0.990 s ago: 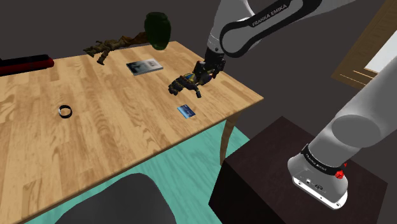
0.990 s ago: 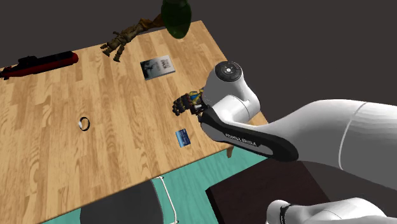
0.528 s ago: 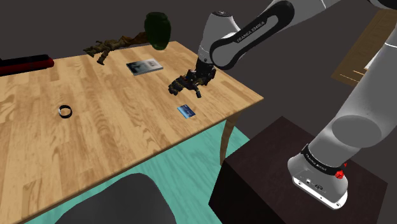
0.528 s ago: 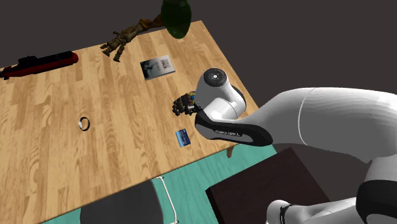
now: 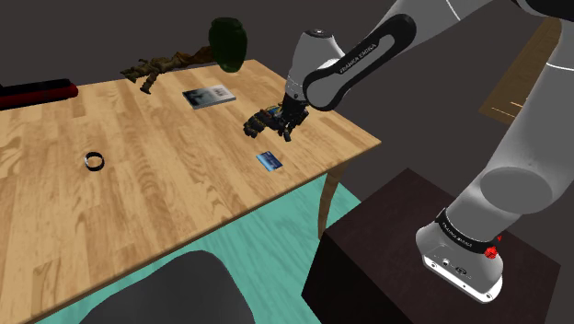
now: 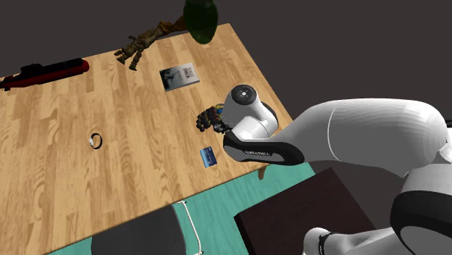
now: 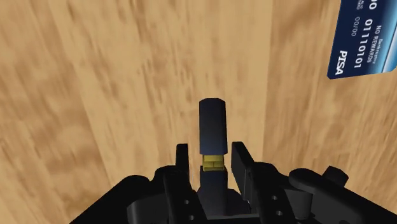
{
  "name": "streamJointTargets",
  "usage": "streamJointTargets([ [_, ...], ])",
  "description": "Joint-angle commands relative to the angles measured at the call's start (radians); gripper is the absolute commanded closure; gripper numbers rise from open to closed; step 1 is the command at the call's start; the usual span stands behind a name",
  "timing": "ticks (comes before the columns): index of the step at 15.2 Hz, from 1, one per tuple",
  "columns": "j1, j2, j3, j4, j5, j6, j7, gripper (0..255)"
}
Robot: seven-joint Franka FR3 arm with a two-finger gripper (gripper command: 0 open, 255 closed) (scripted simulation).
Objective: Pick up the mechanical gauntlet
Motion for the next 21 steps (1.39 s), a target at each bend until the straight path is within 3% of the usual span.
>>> streamJointTargets([
  [1, 0.0, 0.001, 0.0, 0.0, 0.0, 0.001, 0.0, 255],
  [8, 0.001, 0.002, -0.001, 0.0, -0.002, 0.002, 0.003, 255],
  [21, -0.016, -0.122, 0.024, 0.044, 0.084, -0.159, -0.061, 255],
])
